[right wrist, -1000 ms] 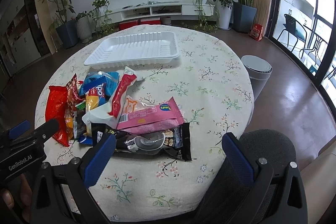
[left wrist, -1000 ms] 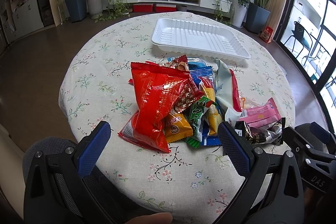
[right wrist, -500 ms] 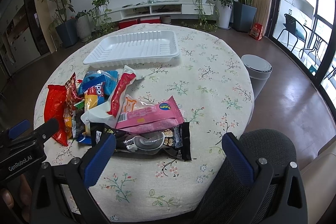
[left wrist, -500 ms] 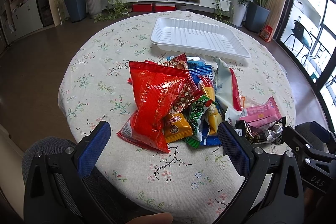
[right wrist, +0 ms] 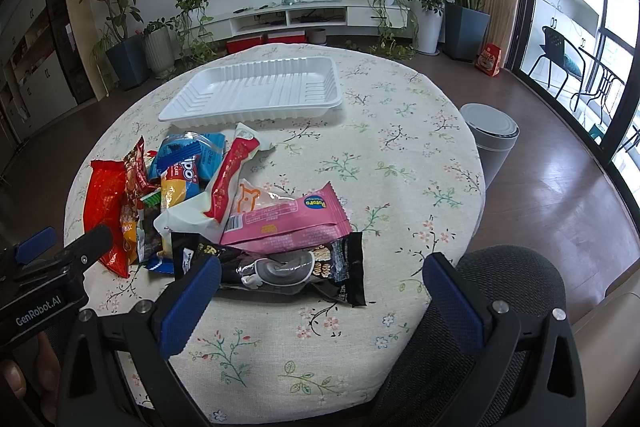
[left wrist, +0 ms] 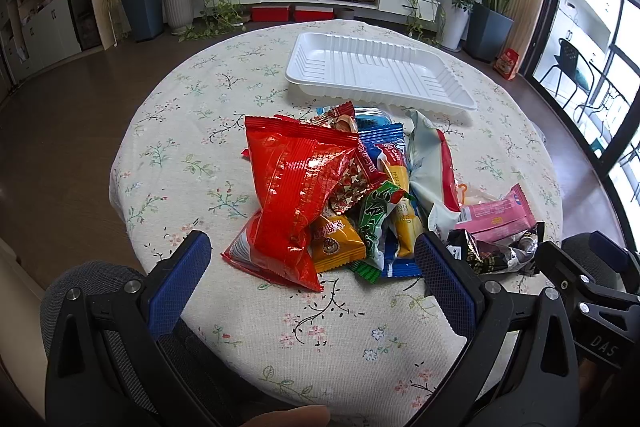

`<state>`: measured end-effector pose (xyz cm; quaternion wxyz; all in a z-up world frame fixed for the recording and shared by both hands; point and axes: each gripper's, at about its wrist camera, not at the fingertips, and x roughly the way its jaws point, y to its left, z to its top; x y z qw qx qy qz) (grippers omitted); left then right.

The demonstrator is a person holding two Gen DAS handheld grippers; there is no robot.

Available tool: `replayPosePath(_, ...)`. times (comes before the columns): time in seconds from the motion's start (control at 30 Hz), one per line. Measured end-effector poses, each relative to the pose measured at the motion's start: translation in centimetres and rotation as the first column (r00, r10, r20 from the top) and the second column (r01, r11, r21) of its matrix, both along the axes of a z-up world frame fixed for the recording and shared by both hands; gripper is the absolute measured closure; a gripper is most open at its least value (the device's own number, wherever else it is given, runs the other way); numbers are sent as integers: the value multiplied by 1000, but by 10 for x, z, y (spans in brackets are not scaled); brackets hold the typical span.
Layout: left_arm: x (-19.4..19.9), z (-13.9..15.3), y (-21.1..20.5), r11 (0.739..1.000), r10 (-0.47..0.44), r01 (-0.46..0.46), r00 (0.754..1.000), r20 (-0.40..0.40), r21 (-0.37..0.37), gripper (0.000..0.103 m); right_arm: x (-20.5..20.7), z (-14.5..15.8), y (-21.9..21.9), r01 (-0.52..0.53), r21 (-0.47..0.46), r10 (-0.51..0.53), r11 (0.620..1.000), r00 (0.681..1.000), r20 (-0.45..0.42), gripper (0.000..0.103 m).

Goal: Organize snacks

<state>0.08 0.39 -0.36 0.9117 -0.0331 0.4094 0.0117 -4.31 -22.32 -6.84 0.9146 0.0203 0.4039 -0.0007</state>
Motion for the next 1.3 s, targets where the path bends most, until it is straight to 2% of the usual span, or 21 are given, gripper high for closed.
replayPosePath(1.3, 0, 0, -3, 1000, -2, 2, 1000, -1, -1, 0, 0, -6, 1, -2, -1, 2, 1000, 1000, -7, 0)
